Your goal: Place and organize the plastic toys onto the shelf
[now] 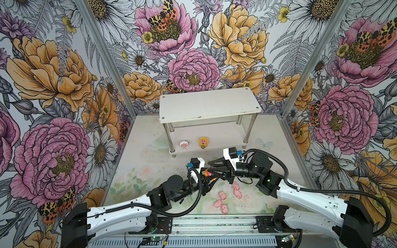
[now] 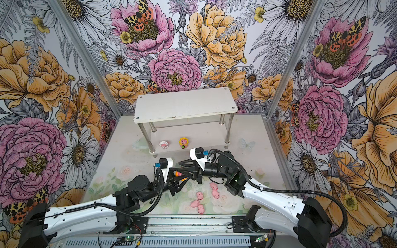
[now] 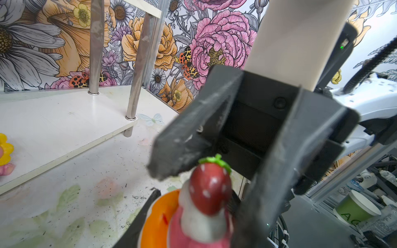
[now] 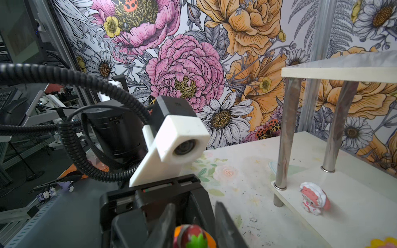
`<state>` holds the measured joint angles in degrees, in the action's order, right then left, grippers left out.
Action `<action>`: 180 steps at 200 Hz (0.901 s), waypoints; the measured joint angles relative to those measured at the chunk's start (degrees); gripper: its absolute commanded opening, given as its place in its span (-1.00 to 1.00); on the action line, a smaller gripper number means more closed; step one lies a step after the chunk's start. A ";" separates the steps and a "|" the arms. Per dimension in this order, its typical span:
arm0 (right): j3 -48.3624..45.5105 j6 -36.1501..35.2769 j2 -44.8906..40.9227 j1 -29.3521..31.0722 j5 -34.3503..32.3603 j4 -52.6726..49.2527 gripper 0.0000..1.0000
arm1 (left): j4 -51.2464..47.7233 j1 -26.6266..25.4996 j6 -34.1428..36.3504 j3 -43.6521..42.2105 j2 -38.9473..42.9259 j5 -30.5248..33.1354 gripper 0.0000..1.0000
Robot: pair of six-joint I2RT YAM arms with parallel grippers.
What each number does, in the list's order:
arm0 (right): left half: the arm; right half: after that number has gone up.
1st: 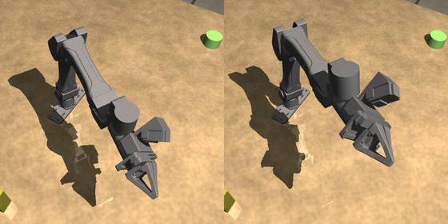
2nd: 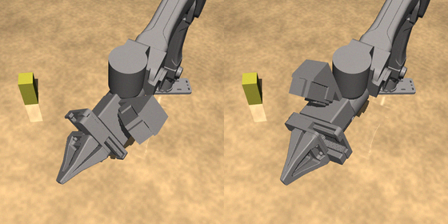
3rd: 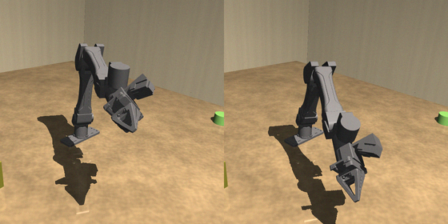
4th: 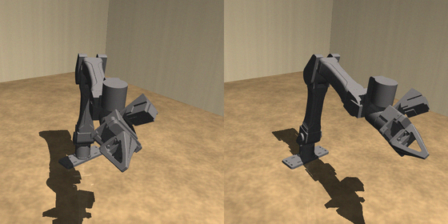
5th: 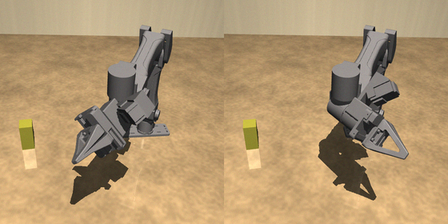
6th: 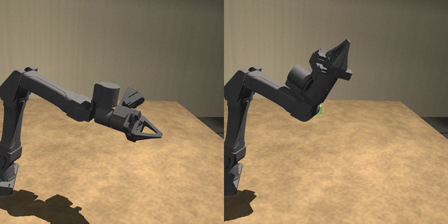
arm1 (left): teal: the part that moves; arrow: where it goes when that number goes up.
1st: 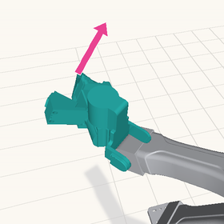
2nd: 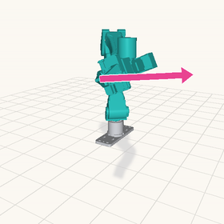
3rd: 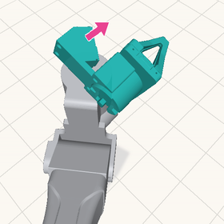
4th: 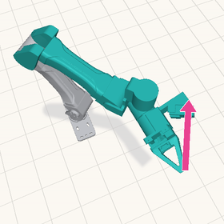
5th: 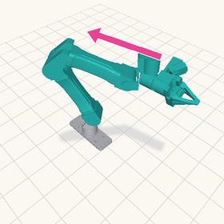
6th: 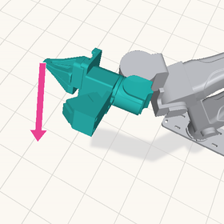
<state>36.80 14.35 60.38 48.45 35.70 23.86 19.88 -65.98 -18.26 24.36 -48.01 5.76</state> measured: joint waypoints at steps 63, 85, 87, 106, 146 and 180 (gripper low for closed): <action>8.07 5.01 -3.13 0.02 -9.16 -20.52 0.03 | -8.52 -1.27 8.48 2.99 -1.49 8.22 -1.00; 8.61 6.03 -4.55 0.02 -9.86 -24.52 -0.02 | -11.23 -1.97 11.30 4.81 -3.65 10.40 -1.00; 8.63 6.08 -4.59 0.02 -9.88 -24.72 -0.03 | -11.45 -1.99 11.39 4.90 -3.78 10.51 -1.00; 8.98 6.21 -4.63 0.02 -10.01 -28.20 -0.02 | -12.50 -2.19 13.00 5.77 -4.98 11.39 -1.00; 9.92 6.12 -3.30 0.02 -9.90 -33.66 -0.09 | -13.77 -2.23 14.82 6.03 -5.29 11.82 -1.00; 10.23 5.60 -2.45 0.02 -8.15 -35.06 -0.28 | -14.19 -2.21 15.28 6.01 -3.78 11.47 -0.99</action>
<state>47.03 19.94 57.93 48.47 27.55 -11.20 5.69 -68.18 -2.98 30.37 -51.79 17.23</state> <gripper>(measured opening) 0.386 0.467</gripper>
